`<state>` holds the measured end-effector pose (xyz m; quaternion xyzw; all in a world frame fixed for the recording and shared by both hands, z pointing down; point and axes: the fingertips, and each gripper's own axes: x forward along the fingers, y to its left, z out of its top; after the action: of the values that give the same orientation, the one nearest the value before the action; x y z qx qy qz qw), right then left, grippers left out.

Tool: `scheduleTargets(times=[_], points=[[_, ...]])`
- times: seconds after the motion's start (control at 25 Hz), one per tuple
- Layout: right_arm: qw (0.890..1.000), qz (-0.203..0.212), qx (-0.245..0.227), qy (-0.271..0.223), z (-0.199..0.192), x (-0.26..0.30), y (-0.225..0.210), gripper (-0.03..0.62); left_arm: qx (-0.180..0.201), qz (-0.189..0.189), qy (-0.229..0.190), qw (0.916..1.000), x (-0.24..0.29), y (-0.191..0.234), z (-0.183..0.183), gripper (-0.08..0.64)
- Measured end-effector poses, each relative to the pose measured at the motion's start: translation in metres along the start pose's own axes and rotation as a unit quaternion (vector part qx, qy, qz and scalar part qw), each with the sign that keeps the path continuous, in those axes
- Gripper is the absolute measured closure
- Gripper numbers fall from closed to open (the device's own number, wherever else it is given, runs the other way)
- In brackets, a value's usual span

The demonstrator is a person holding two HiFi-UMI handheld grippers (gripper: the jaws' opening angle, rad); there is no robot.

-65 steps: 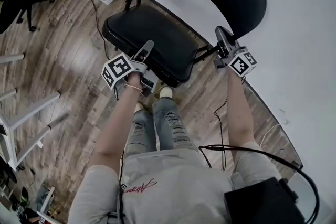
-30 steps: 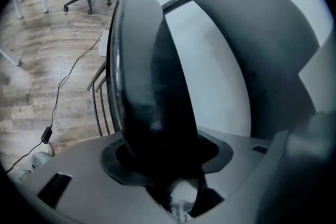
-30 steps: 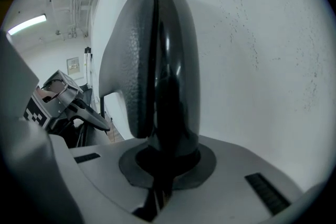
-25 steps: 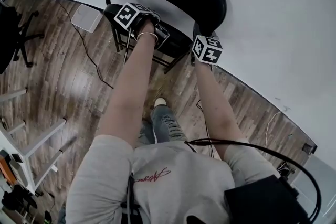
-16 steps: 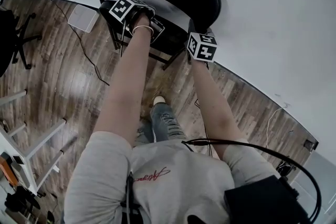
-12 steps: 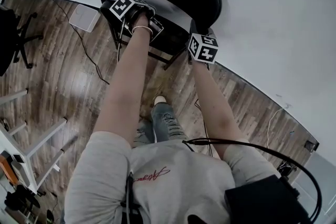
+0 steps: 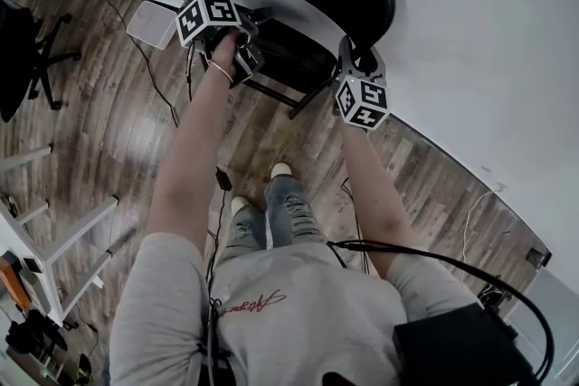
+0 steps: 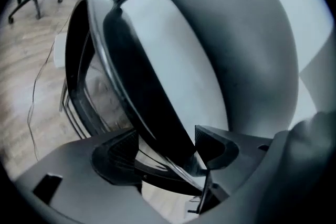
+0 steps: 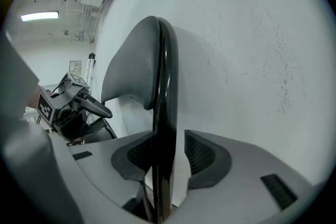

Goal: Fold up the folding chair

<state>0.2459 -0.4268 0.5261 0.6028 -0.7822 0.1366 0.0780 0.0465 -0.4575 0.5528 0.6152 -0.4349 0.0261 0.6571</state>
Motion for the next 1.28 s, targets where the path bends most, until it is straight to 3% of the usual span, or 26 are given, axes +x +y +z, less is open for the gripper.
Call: scheduleTargets(times=[0.08,0.12,0.24,0.36,0.48,0.56,0.64,0.76,0.96,1.16,1.28], points=[[1.0,0.0,-0.005,-0.005,-0.002,-0.012,-0.001,0.433,0.087,0.018,-0.048,0.9949,-0.016,-0.003,0.007,0.229],[1.0,-0.001,-0.015,-0.003,-0.004,-0.019,0.0,0.433,0.136,0.034,-0.08,0.9869,-0.026,-0.004,0.009,0.229],[0.997,-0.005,-0.074,0.005,-0.002,-0.042,0.011,0.434,0.26,0.073,-0.176,0.9465,-0.057,-0.007,0.011,0.233],[0.994,0.006,-0.111,-0.004,0.008,-0.063,0.028,0.436,0.316,0.101,-0.25,0.9095,-0.089,-0.008,0.002,0.302],[0.993,0.005,-0.116,-0.016,0.018,-0.084,0.036,0.457,0.358,0.134,-0.319,0.867,-0.121,-0.011,-0.013,0.492],[0.994,0.008,-0.103,-0.03,0.028,-0.099,0.043,0.522,0.387,0.129,-0.34,0.8471,-0.135,-0.021,-0.029,0.505],[0.993,0.029,-0.103,-0.045,0.036,-0.112,0.062,0.56,0.396,0.11,-0.355,0.8399,-0.152,-0.033,-0.047,0.514],[0.99,0.069,-0.112,-0.055,0.048,-0.131,0.101,0.575,0.388,0.074,-0.377,0.8377,-0.184,-0.048,-0.073,0.531],[0.978,0.158,-0.103,-0.084,0.079,-0.181,0.18,0.575,0.356,0.01,-0.377,0.8548,-0.24,-0.059,-0.117,0.543],[0.97,0.191,-0.116,-0.097,0.094,-0.237,0.234,0.575,0.395,-0.005,-0.366,0.8426,-0.286,-0.061,-0.154,0.543],[0.965,0.201,-0.127,-0.109,0.1,-0.266,0.262,0.575,0.424,-0.01,-0.373,0.8256,-0.317,-0.064,-0.171,0.543]])
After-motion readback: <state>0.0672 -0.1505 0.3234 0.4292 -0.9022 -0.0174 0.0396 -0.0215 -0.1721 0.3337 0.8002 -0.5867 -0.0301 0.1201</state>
